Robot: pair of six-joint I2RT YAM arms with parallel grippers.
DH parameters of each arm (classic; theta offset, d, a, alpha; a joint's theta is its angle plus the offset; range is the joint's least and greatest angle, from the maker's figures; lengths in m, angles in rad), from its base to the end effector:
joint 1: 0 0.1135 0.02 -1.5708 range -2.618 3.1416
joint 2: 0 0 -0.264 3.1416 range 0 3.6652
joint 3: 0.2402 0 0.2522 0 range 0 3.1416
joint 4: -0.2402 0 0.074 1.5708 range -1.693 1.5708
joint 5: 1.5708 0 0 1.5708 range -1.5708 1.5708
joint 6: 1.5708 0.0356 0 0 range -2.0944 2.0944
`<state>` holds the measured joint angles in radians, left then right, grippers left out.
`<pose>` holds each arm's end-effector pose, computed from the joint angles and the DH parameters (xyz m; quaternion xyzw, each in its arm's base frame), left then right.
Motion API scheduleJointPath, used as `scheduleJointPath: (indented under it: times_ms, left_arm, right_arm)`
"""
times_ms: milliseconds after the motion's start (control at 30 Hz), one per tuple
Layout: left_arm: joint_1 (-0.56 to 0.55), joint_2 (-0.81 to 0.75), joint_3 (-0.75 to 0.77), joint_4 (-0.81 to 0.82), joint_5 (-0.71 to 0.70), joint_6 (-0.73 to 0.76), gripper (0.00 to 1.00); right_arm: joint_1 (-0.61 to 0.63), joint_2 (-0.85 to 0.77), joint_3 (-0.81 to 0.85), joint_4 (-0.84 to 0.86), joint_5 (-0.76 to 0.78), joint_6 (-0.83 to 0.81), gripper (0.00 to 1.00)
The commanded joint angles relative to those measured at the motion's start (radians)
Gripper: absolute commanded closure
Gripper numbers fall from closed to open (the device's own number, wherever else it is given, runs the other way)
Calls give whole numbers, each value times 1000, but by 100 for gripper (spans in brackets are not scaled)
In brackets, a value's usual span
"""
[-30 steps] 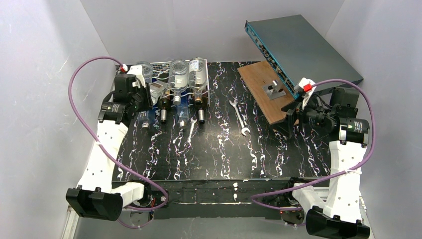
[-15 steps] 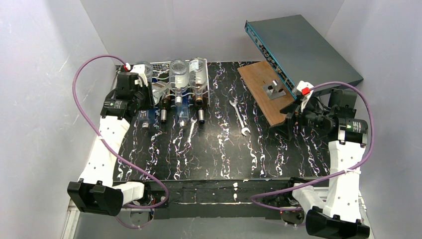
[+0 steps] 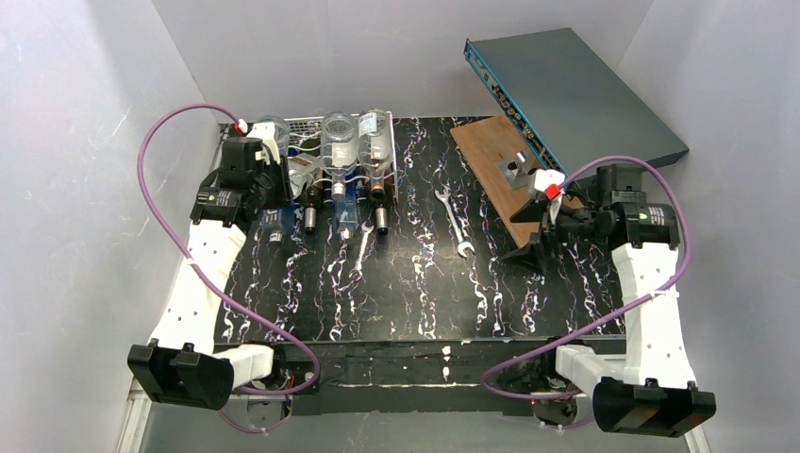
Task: Take the wine bottle off the wine rack
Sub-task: Pick up the wine bottle from the wine rack.
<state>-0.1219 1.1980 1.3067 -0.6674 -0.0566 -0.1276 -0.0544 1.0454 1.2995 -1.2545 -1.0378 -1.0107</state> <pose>0.2521 -0.0289 0.3875 -0.0162 0.8743 -0.0357 0.4838 0.1608 0.0220 0.3840 -0.5073 0.6756 0.2859 0.4521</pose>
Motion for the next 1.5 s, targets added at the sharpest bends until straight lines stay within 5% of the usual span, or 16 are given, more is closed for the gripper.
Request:
scheduleJointPath:
  times_ms: [0,533,600,667,833,867,933,1100,1467]
  left_arm:
    - [2,-15,29,76,9,-5,100]
    - [4,-13,20,59,-5,-24,100]
    - [4,-12,18,54,-5,-35,100]
    - [4,-13,10,49,1,-52,100]
    - [5,-2,2,51,19,-78,100]
    - [5,5,4,53,32,-95,100]
    - [4,11,6,54,41,-101,100]
    - [5,26,7,55,56,-102,100]
    - [11,56,-7,63,89,-103,100]
  right_arm:
    - [112,32,-19,36,34,-49,0]
    - [732,322,189,192,539,-74,0]
    - [827,387,250,374,600,-74,0]
    - [907,444,202,803,583,-17,0]
    - [986,584,167,1273,683,176,0]
    - [1032,668,127,1595,788,227,0]
    - [1055,725,107,1748,830,233,0]
    - [1074,871,121,1999,890,263,0]
    - [1090,1081,230,2198,999,273,0]
